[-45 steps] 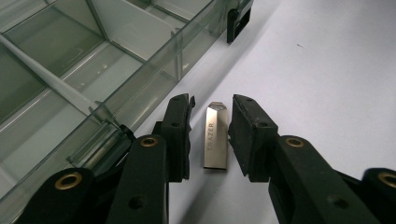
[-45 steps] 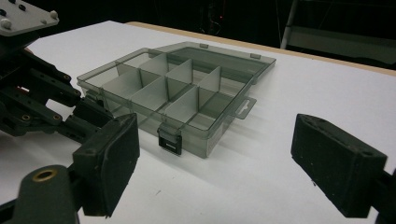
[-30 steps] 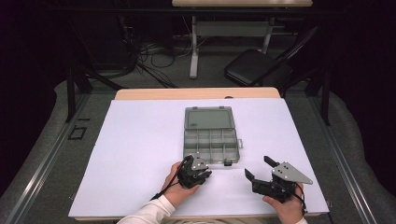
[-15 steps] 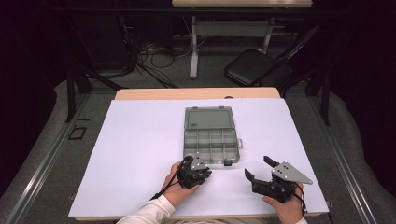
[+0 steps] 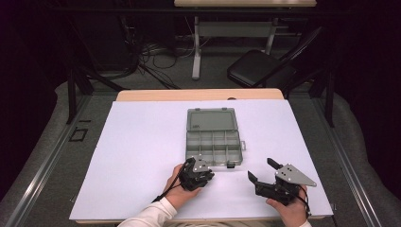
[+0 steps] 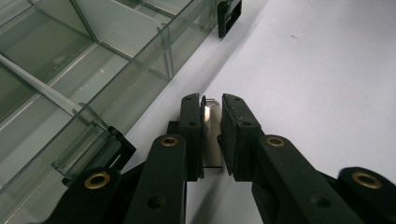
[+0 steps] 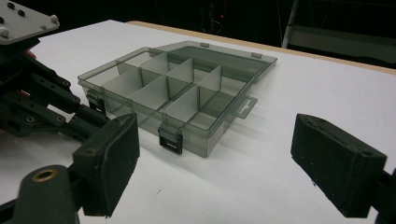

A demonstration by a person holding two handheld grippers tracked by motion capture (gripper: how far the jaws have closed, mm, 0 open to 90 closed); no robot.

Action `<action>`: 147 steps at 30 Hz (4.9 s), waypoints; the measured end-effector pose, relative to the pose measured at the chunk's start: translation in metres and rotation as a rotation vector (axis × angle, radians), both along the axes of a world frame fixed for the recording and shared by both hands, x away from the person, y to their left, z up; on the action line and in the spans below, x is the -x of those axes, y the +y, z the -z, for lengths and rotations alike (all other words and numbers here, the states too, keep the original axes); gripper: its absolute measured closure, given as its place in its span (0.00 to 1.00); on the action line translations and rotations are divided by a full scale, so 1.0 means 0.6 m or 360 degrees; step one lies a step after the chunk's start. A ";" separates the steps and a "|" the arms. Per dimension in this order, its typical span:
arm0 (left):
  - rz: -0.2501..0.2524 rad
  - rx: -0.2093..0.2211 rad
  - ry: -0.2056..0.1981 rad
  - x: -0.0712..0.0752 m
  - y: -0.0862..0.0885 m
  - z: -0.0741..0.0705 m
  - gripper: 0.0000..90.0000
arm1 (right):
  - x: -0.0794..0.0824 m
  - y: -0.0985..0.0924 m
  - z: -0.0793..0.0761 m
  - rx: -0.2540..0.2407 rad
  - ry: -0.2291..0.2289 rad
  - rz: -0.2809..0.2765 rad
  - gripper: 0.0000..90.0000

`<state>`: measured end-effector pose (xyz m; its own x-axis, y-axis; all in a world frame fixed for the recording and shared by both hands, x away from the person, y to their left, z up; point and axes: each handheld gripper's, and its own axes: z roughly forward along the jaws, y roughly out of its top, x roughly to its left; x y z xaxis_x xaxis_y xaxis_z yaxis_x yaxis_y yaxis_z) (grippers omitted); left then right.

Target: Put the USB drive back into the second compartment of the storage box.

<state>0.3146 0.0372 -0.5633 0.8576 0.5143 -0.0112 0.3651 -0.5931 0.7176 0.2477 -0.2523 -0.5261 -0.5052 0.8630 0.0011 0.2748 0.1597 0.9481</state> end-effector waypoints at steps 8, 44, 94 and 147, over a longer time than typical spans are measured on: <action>-0.0003 0.0006 0.0024 -0.002 0.001 -0.001 0.88 | -0.001 0.000 0.000 -0.0001 -0.0003 0.0002 0.17; -0.0096 0.0282 0.0137 -0.003 0.048 -0.052 0.88 | -0.001 -0.001 0.000 0.0000 0.0008 -0.0001 0.17; -0.0336 0.0464 0.0084 -0.030 0.119 -0.087 0.88 | -0.001 -0.001 0.001 -0.0004 0.0007 -0.0003 0.17; -0.0463 0.0273 0.0035 -0.147 0.023 -0.106 0.88 | -0.003 -0.002 0.003 0.0002 0.0017 -0.0004 0.17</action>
